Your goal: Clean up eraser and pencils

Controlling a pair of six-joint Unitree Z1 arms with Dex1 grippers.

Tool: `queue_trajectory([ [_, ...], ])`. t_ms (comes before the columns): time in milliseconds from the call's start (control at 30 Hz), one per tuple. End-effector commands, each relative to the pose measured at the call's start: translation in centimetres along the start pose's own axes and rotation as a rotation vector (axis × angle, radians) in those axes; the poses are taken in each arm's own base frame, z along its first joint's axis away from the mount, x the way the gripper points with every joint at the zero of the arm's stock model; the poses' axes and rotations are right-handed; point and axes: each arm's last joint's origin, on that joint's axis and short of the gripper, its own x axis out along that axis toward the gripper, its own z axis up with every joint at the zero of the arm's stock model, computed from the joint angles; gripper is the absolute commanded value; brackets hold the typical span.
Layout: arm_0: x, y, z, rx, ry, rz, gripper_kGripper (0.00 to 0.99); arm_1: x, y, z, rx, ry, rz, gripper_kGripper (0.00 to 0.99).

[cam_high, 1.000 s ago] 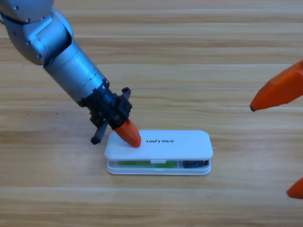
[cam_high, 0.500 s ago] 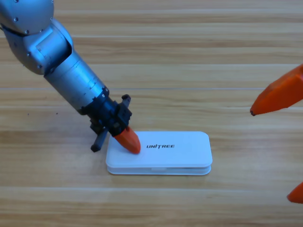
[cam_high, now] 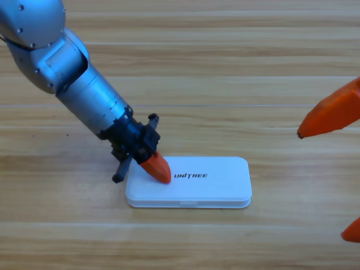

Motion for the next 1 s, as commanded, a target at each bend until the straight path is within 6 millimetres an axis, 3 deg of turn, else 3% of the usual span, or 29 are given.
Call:
queue_trajectory([
  [33, 1.8, -0.9, -0.5, -0.037, 0.045, -0.053, 0.000, 1.2, -1.0, -0.9, 0.046, 0.030, 0.012, 0.989],
  [133, -0.6, -1.5, 0.8, -0.021, 0.027, -0.024, 0.000, 1.2, -1.0, -0.9, 0.046, 0.030, 0.012, 0.989],
  [167, -1.6, -1.8, 1.3, -0.014, 0.020, -0.014, 0.195, 1.2, -1.0, -0.9, 0.047, 0.032, 0.012, 0.989],
  [233, -3.7, -2.0, 2.2, -0.017, 0.023, 0.001, 0.692, 1.2, -1.0, -0.9, 0.047, 0.032, 0.012, 0.989],
  [267, -4.9, -2.1, 2.7, -0.025, 0.024, 0.009, 0.821, 1.2, -1.0, -0.9, 0.047, 0.032, 0.012, 0.989],
  [300, -6.3, -2.3, 3.2, -0.031, 0.021, 0.022, 0.861, 1.2, -1.0, -0.9, 0.047, 0.032, 0.012, 0.989],
  [433, -12.0, -4.5, 5.6, -0.045, 0.013, 0.107, 0.950, 1.2, -1.0, -0.9, 0.048, 0.033, 0.013, 0.989],
  [667, -21.3, -11.7, 8.4, -0.098, -0.076, 0.274, 0.983, 1.4, -1.1, -1.0, 0.052, 0.036, 0.013, 0.989],
  [833, -23.1, -15.0, 11.4, -0.074, -0.174, 0.246, 0.990, 1.4, -1.1, -1.0, 0.051, 0.037, 0.015, 0.989],
  [1000, -22.6, -16.2, 14.1, -0.067, -0.261, 0.160, 0.990, 1.6, -1.2, -1.0, 0.054, 0.041, 0.017, 0.989],
])
